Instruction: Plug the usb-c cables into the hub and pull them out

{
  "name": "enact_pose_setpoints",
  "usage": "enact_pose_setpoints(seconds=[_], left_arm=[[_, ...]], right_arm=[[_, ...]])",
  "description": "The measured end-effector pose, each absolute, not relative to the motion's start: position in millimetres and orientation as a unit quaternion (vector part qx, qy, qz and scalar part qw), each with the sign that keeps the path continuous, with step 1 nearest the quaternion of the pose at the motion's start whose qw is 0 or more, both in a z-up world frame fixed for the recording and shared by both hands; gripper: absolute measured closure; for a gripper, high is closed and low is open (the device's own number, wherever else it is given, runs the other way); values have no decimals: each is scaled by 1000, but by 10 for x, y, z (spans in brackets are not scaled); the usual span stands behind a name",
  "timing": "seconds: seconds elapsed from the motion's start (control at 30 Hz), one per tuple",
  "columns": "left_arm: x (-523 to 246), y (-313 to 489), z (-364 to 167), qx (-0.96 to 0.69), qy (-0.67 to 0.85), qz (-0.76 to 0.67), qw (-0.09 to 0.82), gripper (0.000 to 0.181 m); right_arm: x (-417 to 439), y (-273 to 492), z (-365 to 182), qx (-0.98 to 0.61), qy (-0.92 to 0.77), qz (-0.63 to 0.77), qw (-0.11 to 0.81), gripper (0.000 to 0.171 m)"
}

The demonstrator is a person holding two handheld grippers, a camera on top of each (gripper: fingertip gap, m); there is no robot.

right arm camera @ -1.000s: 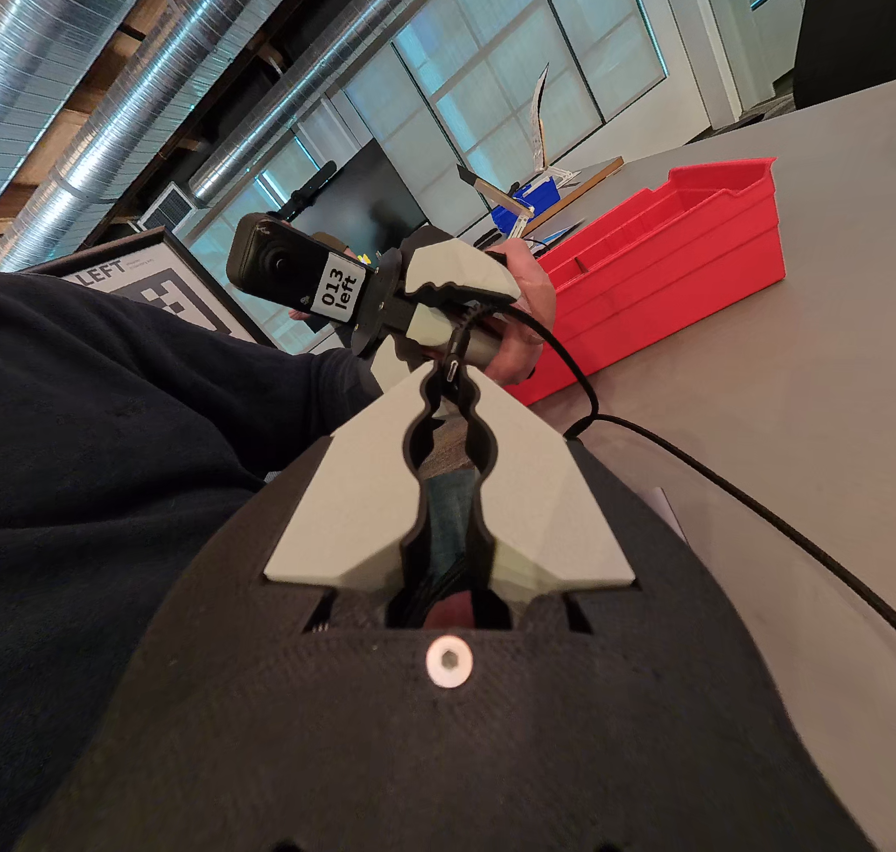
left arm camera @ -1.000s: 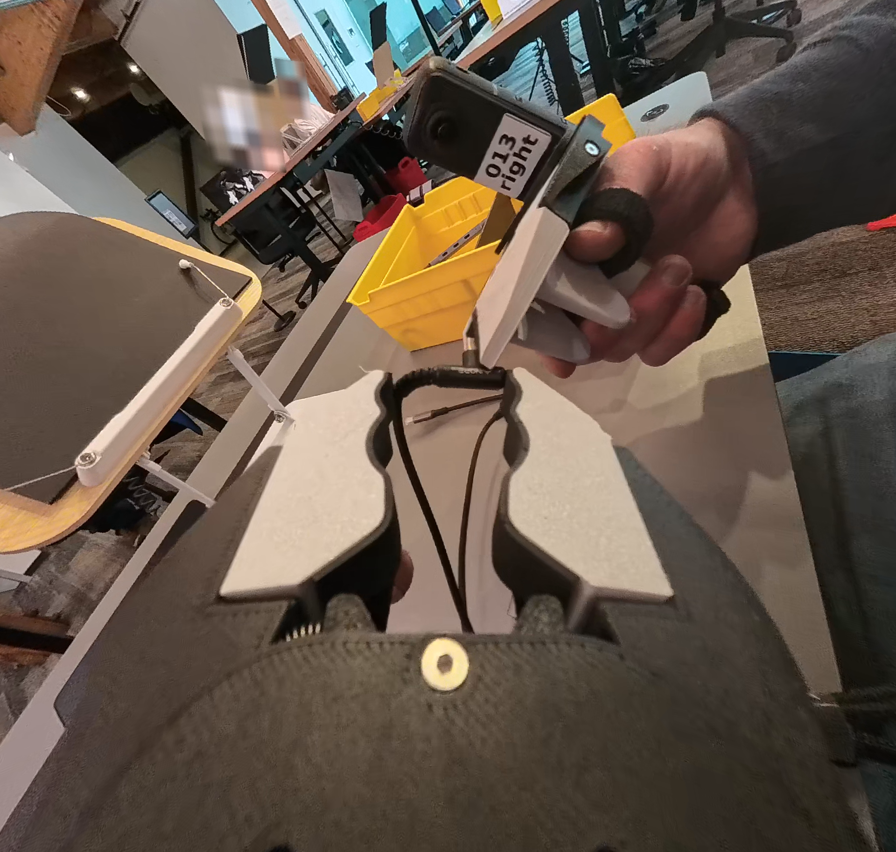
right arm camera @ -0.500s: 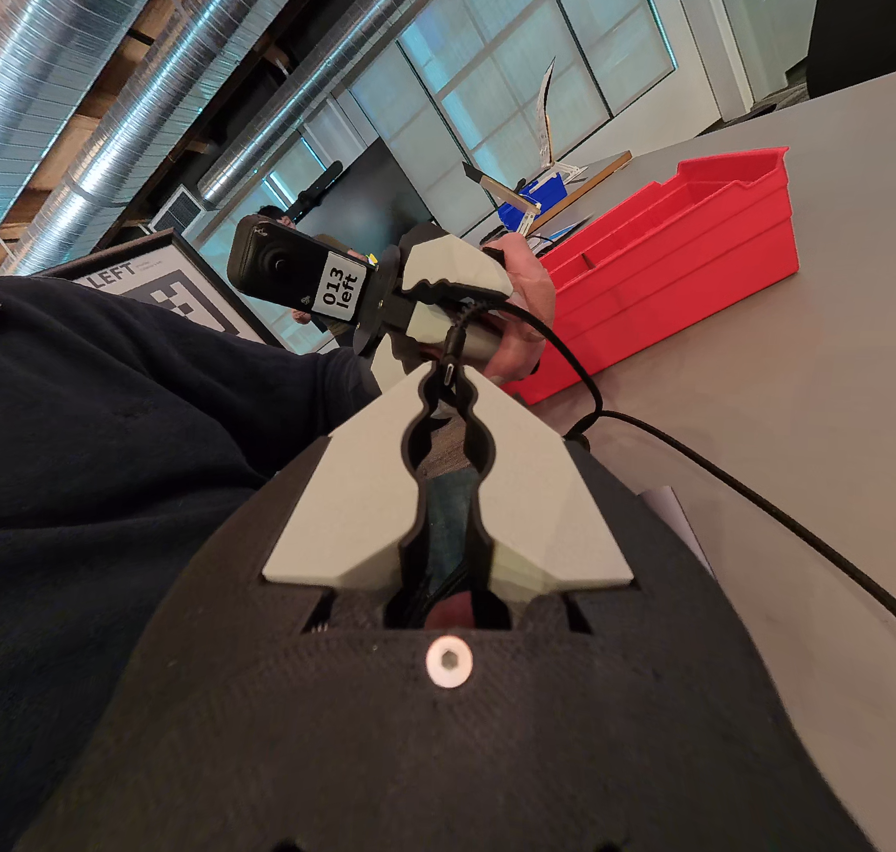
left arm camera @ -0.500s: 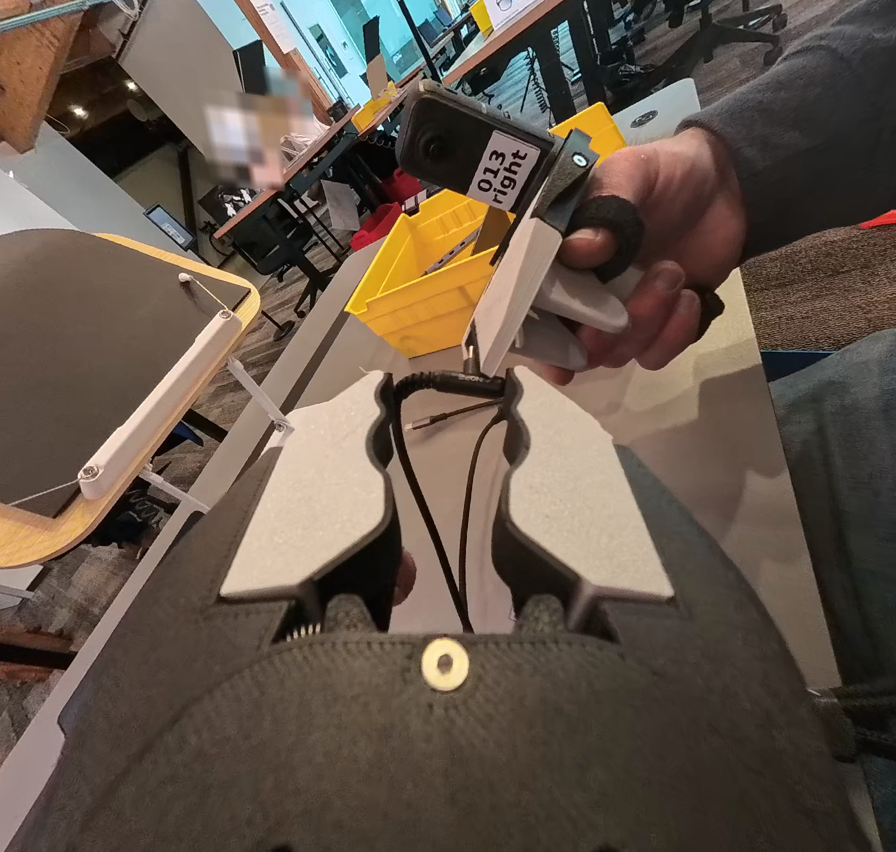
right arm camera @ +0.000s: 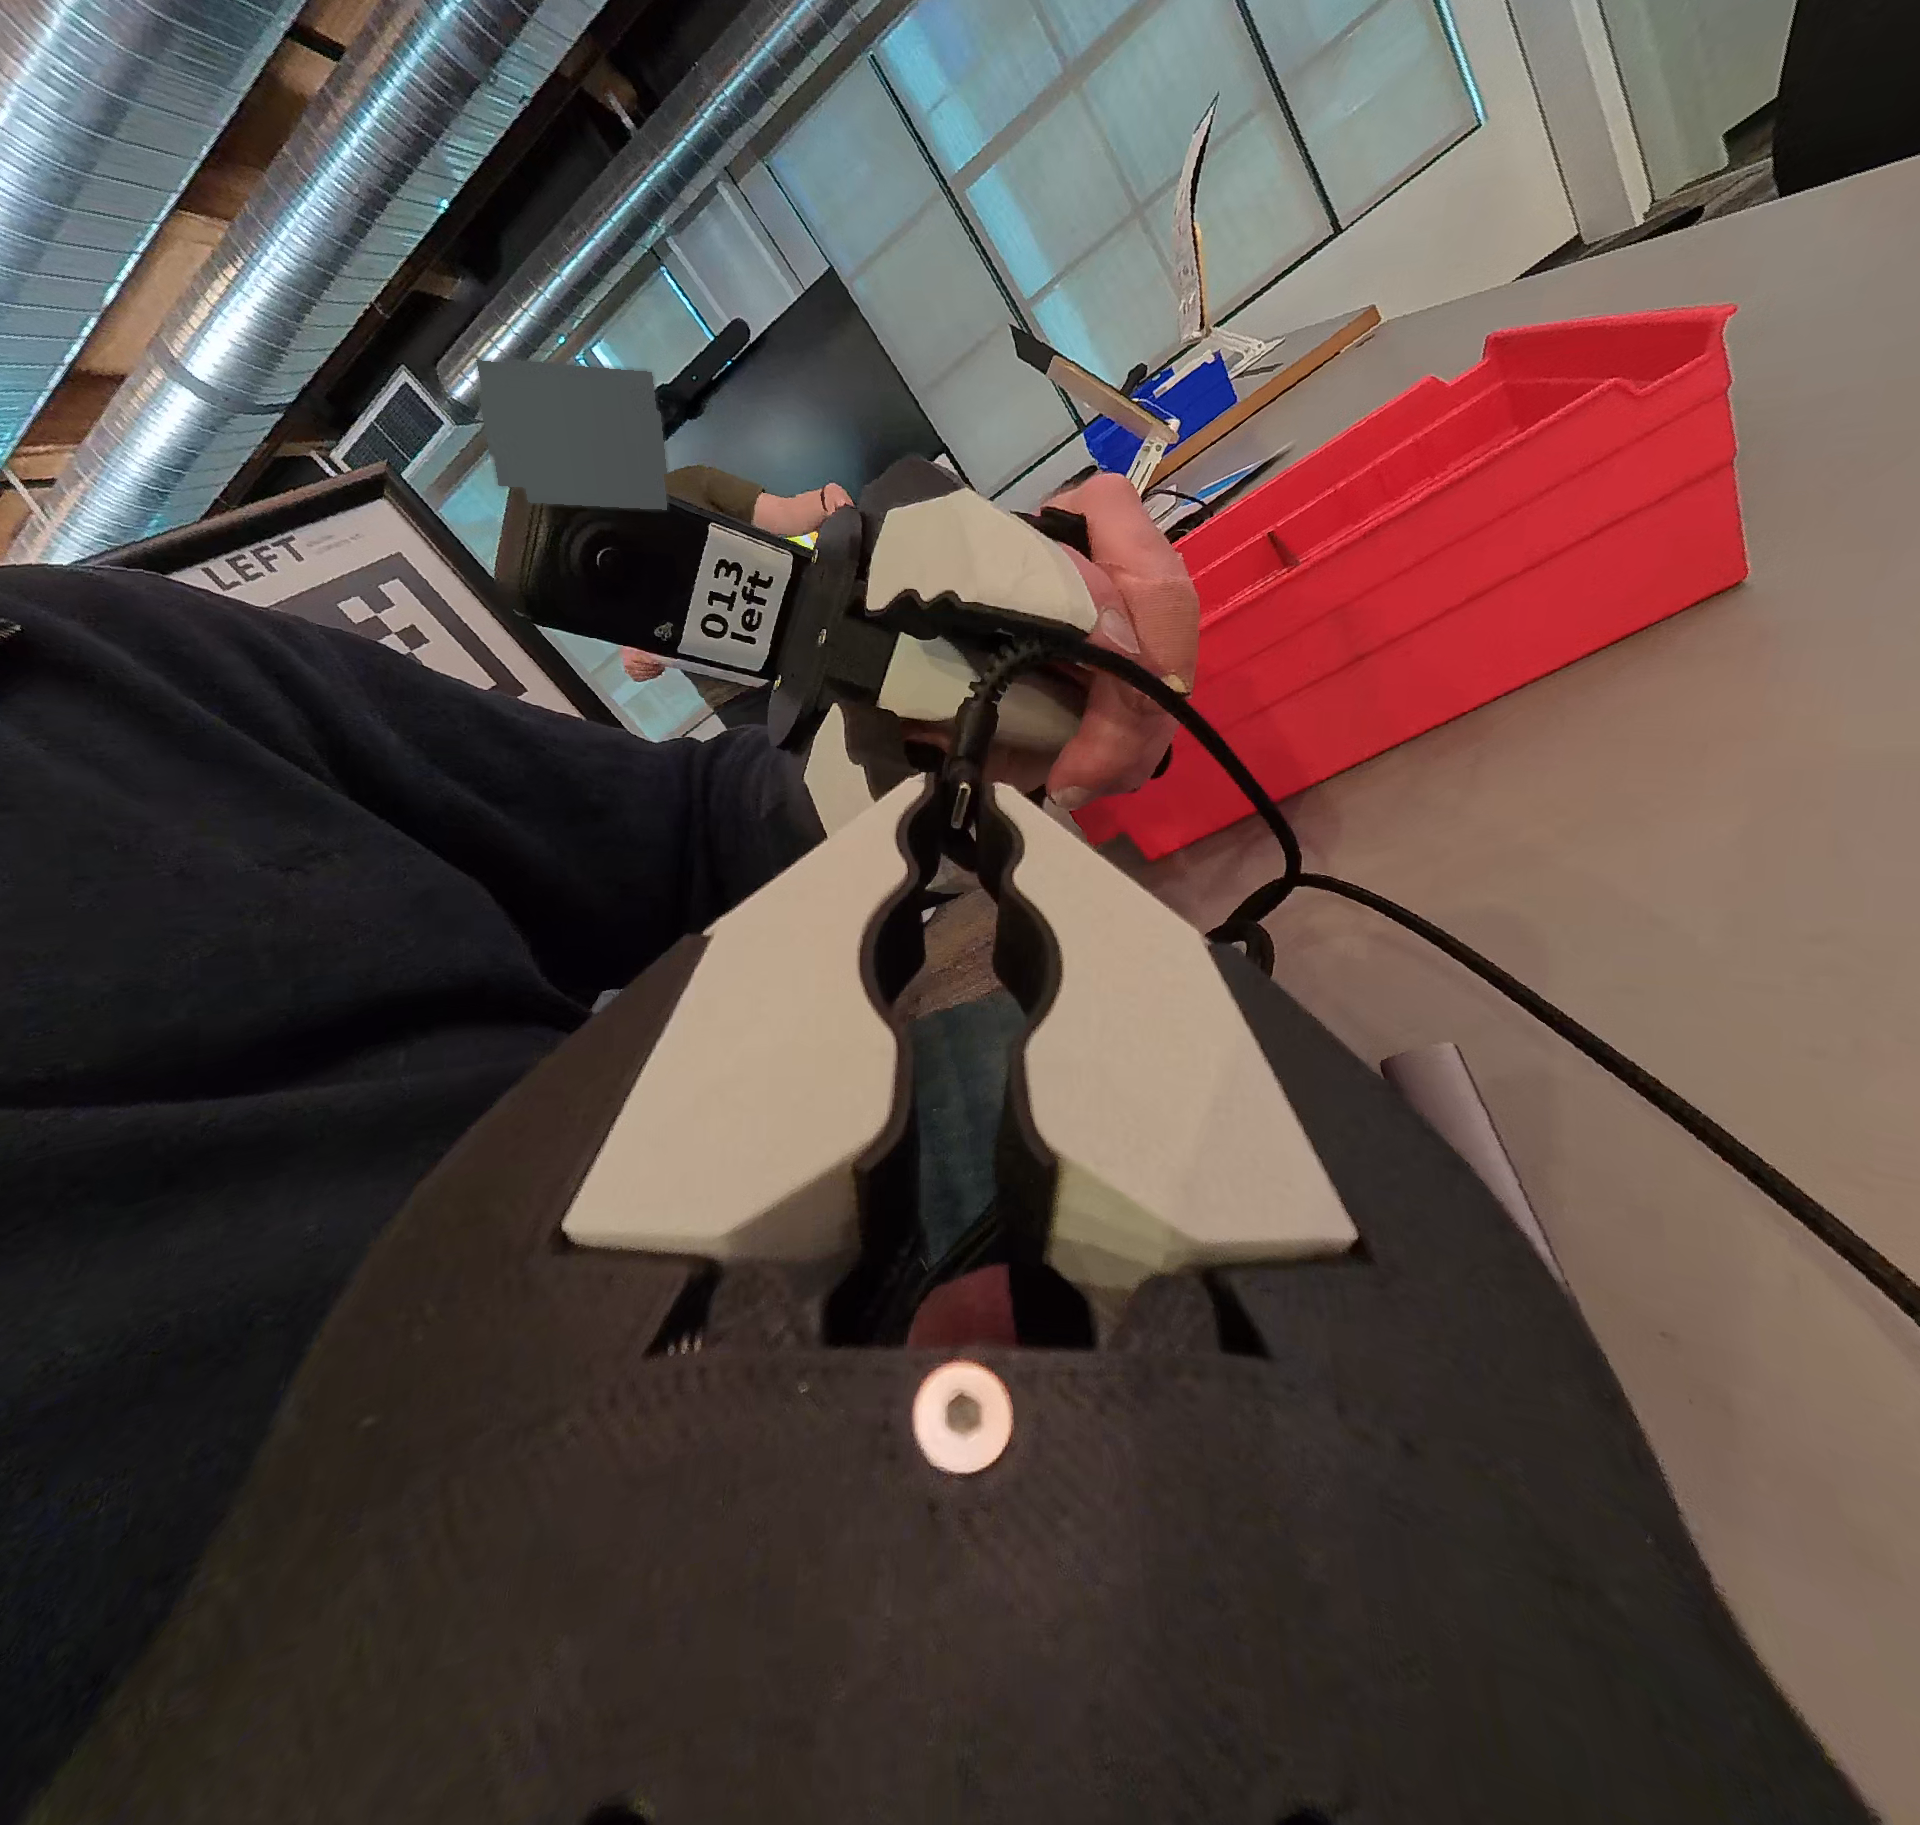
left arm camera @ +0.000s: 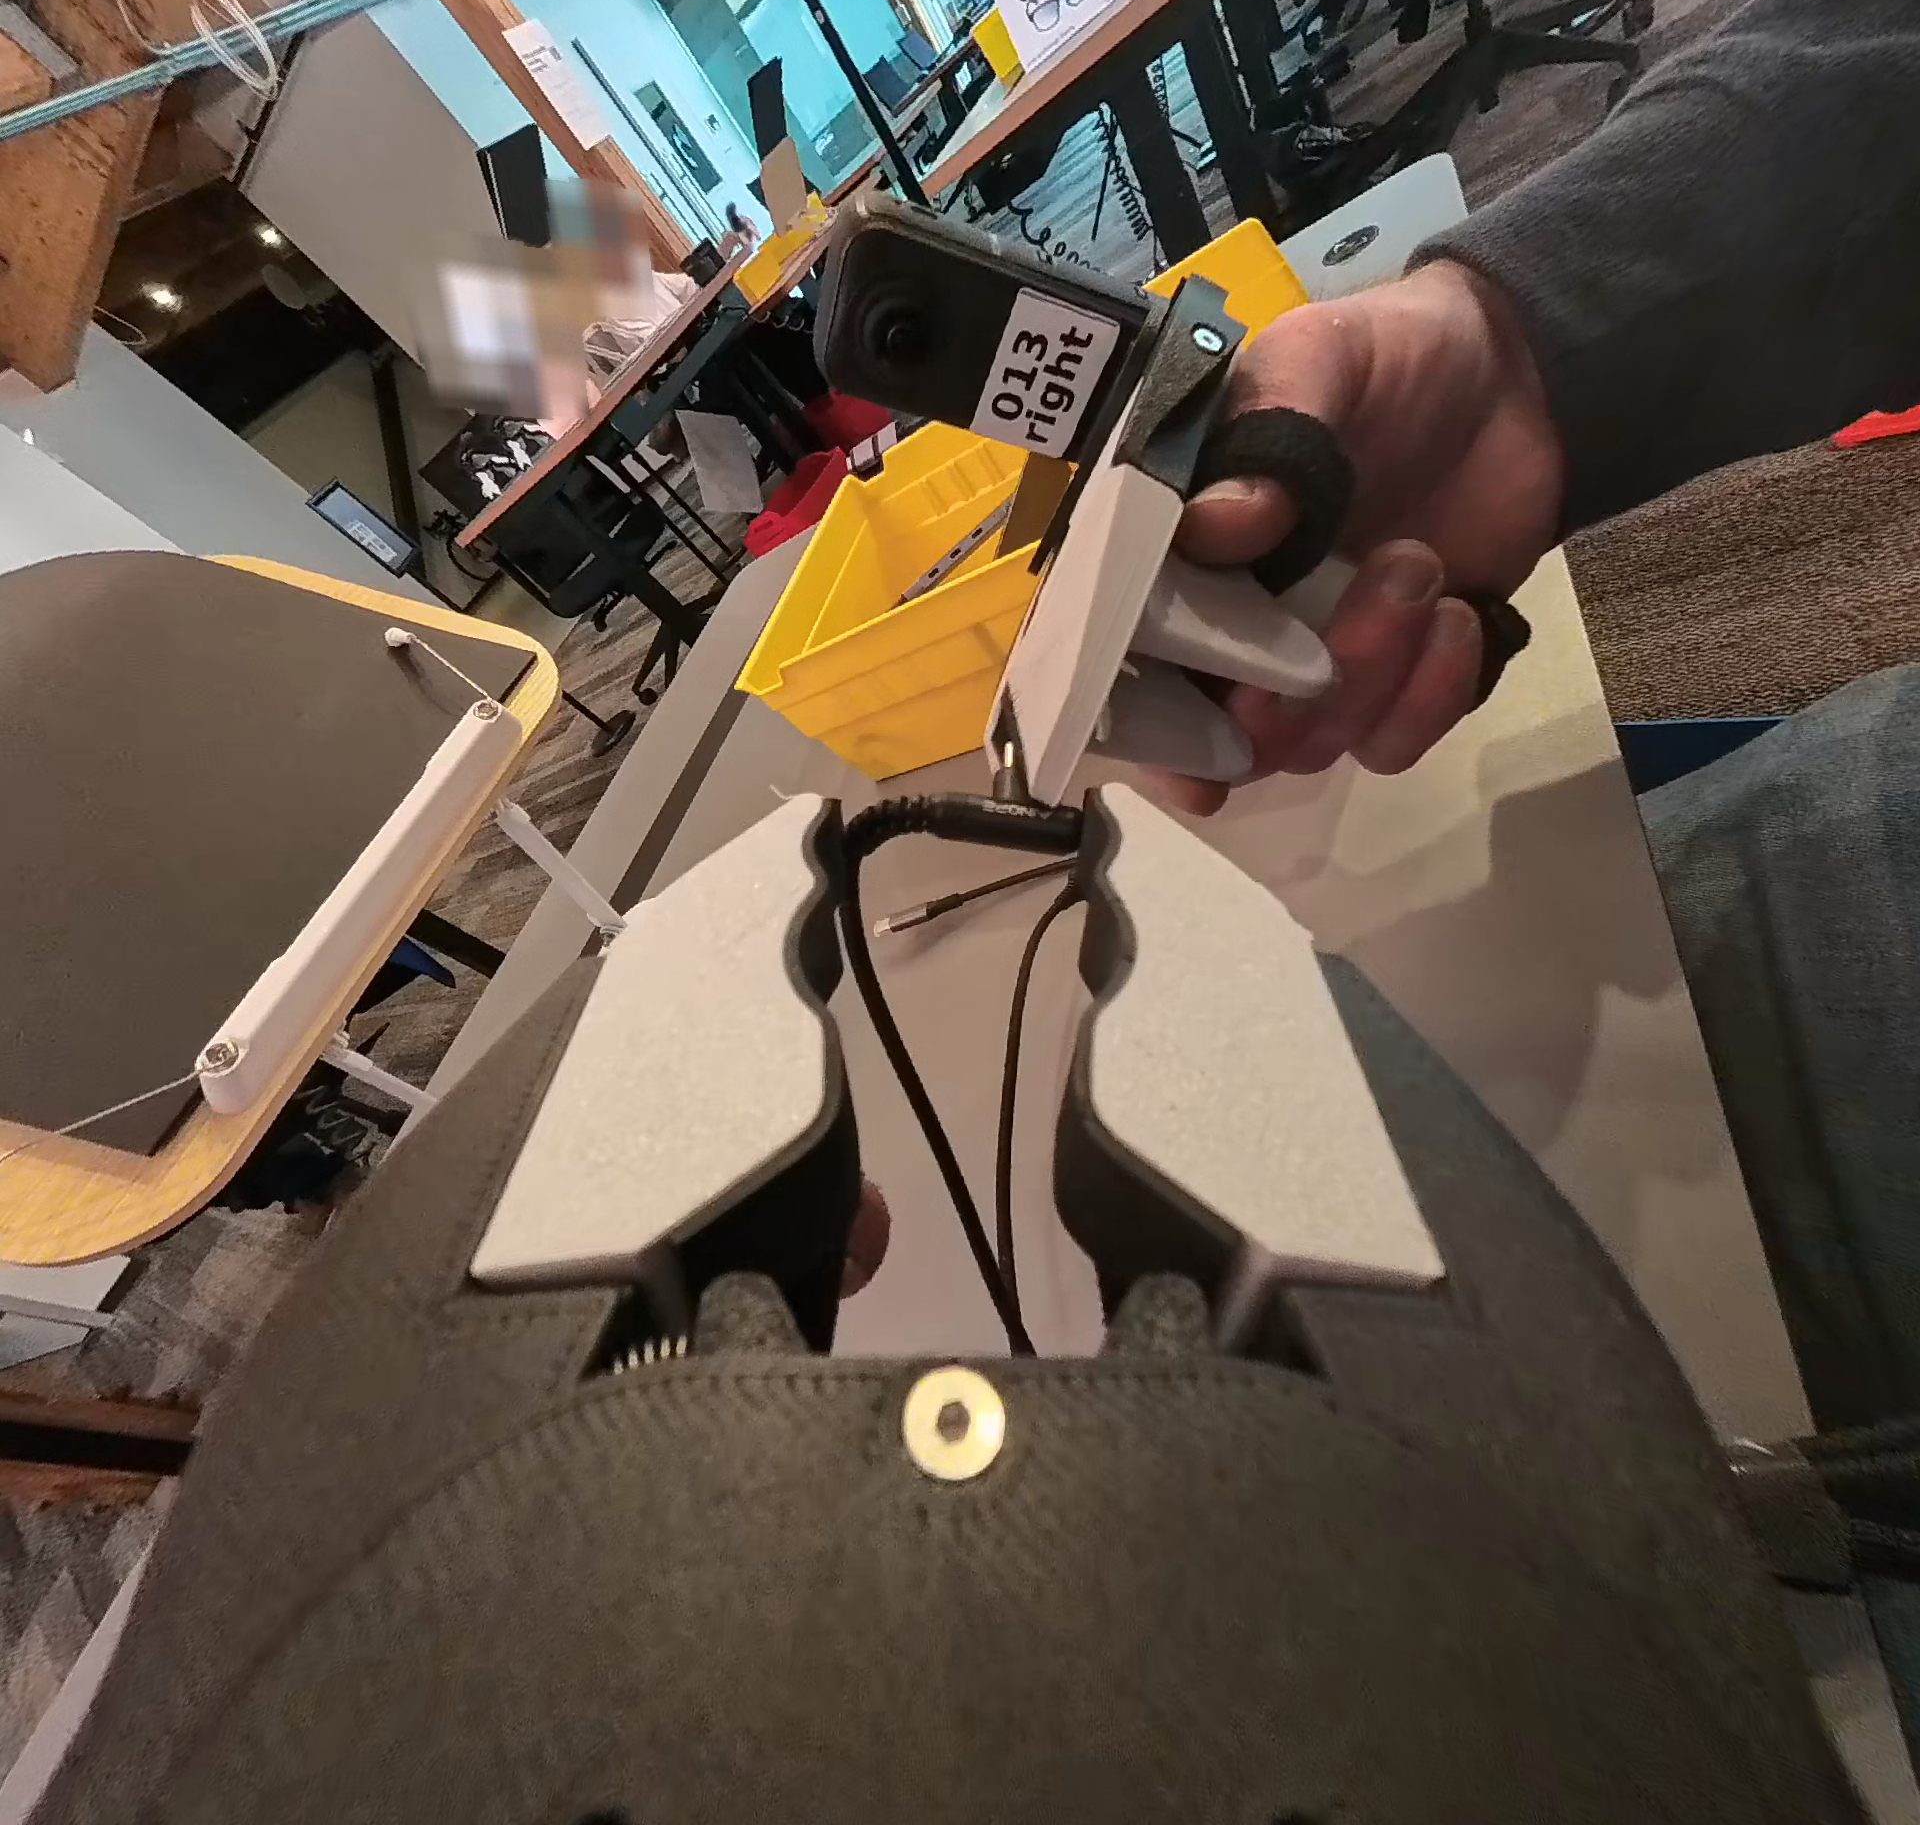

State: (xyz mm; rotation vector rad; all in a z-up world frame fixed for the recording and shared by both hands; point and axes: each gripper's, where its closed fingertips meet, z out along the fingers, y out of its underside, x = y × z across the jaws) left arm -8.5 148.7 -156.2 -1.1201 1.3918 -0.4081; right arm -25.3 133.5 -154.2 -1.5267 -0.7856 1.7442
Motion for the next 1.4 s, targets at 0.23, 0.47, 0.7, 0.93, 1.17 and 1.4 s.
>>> enact_pose_setpoints(seconds=[0.23,0.47,0.7,0.93,1.17,1.4], left_arm=[[-124,1525,-1628,-508,602,-193,585,139],[-172,1579,-1672,-541,594,-227,551,139],[-216,1594,-1683,-555,597,-238,527,139],[-226,1459,-1651,-558,598,-310,485,139],[-241,1399,-1573,-553,585,-358,474,138],[-247,1307,-1588,-551,594,-383,445,138]], right_arm=[[-156,1478,-1507,-601,-282,648,373,154],[-148,1516,-1594,-626,-315,588,404,153],[-154,1520,-1674,-636,-370,512,443,152],[-211,1477,-1666,-619,-440,415,501,152],[-290,1356,-1617,-584,-495,360,534,157],[-324,1253,-1534,-542,-528,329,565,165]])
